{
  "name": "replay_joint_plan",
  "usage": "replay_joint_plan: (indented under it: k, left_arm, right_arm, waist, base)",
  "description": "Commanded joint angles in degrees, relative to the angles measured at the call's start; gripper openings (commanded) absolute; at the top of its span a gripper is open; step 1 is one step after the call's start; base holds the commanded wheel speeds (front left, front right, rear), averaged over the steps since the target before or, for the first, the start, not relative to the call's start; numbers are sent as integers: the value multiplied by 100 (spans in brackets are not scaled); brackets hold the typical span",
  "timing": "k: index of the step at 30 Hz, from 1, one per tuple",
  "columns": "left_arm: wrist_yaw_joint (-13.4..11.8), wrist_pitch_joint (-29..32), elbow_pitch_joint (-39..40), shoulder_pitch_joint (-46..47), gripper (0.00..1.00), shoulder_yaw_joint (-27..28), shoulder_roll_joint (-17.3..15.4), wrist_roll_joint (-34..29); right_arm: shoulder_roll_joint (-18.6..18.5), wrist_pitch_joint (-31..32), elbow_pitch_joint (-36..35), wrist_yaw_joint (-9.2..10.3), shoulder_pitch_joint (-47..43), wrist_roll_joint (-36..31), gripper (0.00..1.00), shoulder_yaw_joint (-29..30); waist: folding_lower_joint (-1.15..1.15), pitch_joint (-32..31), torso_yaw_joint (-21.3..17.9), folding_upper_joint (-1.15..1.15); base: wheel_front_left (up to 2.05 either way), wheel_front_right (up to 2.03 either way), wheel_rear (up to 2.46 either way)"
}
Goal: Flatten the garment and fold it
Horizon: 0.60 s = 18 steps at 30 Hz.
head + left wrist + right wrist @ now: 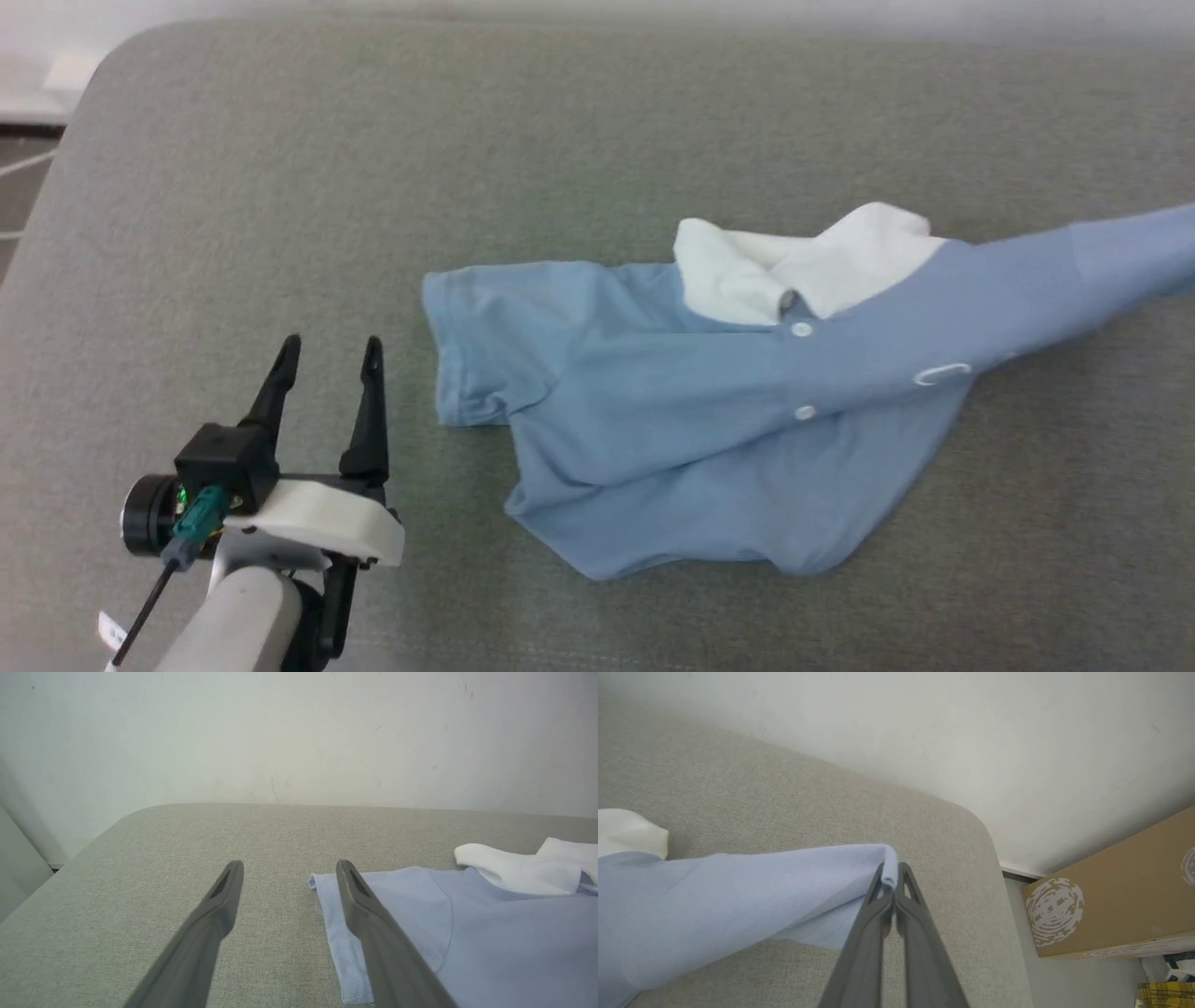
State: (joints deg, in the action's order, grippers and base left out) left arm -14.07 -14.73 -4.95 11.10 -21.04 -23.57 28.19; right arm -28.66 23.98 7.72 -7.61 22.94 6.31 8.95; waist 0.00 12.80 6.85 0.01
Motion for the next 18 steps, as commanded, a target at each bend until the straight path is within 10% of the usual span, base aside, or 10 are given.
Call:
replay_joint_plan:
  k: [1,10,11,12,18]
  left_arm:
    - [76,-27,-48,119,100,-33,39,-43]
    - [232,-26,-366,289,100,-133,124,-65]
    - [256,-18,-407,303,100,-149,113,-64]
    - [282,-1,-442,322,100,-164,99,-62]
    - [584,371,-589,555,100,-269,-109,21]
  right_arm:
    - [-25,35,423,12,211,-78,0,58]
    - [170,84,2721,12,514,-534,0,448]
    - [206,19,2849,12,526,-577,75,455]
    - [248,-82,2944,12,554,-612,100,492]
    - [447,-851,3024,12,655,-652,100,410]
  waist:
    - [0,358,390,-1]
    - [0,367,619,-1]
    - [0,342,593,-1]
    - [0,313,560,-1]
    - [0,137,251,-1]
  base:
    - [0,0,0]
    - [0,0,0]
    - [0,0,0]
    - [0,0,0]
    - [0,0,0]
